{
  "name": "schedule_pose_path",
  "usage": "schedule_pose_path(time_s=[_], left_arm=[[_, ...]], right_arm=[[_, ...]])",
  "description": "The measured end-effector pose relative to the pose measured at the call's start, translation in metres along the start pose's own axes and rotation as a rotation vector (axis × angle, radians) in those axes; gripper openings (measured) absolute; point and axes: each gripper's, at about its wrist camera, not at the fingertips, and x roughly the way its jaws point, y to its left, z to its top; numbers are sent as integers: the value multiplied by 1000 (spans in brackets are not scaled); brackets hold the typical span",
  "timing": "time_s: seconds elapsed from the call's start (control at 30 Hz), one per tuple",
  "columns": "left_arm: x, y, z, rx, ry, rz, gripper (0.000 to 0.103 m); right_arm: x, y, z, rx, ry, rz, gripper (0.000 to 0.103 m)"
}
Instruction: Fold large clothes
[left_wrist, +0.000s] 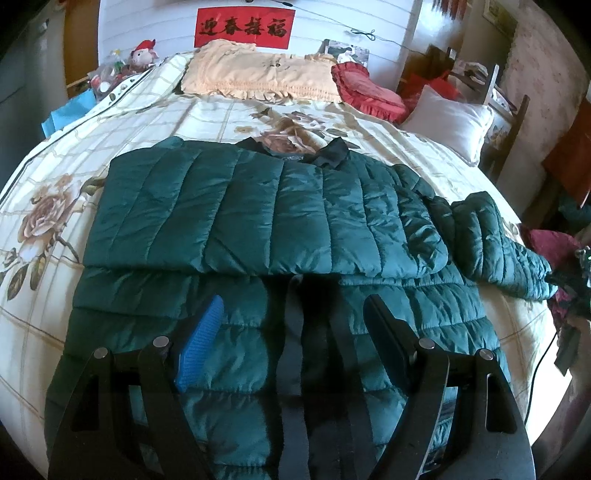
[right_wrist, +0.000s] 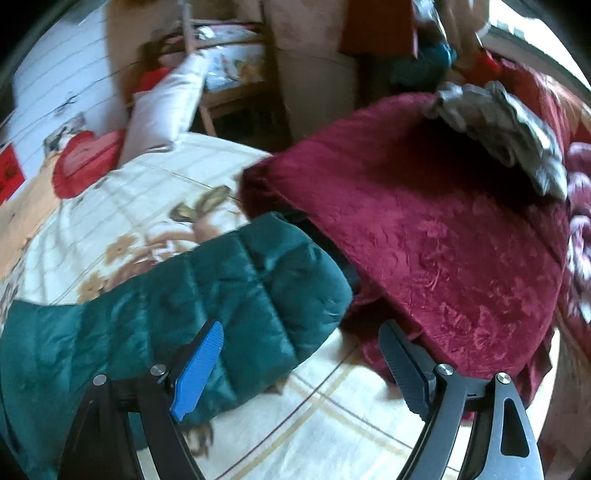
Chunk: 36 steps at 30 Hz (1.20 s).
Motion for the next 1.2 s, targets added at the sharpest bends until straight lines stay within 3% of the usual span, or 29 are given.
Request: schedule_pose_path(time_s=[0.27, 0.43, 0.5, 0.7, 0.9, 1.2], left_arm=[[5, 6, -2, -10, 18, 3, 79], [7, 7, -3, -11, 24, 3, 79], [7, 8, -3, -11, 22, 5, 79], [6, 10, -5, -14, 18, 13, 79], [-2, 13, -5, -24, 3, 5, 79], [-9, 21, -8, -46, 0, -12, 79]], right_arm=[[20, 9, 7, 10, 11, 49, 84], [25, 15, 9, -18, -1, 32, 80], [27, 16, 9, -29, 3, 19, 61], [17, 13, 12, -69, -35, 18, 19], [-38, 6, 20, -58, -133, 128, 14], [-114, 46, 18, -199, -220, 346, 6]])
